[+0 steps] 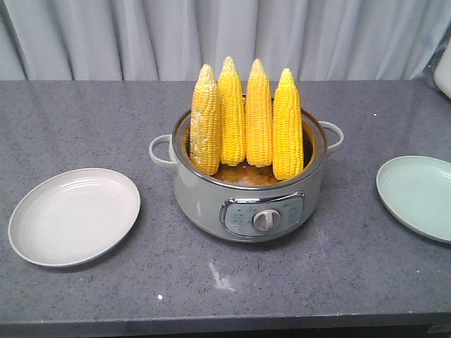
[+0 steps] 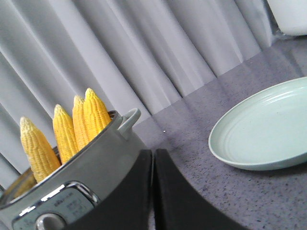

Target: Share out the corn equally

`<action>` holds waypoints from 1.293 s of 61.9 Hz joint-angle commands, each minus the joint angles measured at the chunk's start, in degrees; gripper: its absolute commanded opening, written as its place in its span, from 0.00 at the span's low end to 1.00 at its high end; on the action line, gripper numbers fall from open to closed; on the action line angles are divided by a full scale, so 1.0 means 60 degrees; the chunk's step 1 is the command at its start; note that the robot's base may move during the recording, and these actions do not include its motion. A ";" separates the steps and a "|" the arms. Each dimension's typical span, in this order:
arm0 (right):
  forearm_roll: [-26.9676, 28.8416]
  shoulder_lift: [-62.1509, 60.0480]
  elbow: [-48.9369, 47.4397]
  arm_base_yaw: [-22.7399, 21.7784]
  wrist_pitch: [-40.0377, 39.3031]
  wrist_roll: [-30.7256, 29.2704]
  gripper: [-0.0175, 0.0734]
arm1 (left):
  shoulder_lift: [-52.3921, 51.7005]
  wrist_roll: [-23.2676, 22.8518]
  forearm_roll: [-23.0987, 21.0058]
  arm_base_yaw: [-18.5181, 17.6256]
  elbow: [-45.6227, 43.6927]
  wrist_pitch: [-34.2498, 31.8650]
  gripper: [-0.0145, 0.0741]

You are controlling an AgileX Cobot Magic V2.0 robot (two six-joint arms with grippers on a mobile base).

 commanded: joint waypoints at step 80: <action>0.0132 0.5553 -0.6999 -0.0051 0.4125 -0.5299 0.19 | 0.3680 0.2583 -0.2139 -0.0051 -0.5606 0.2687 0.16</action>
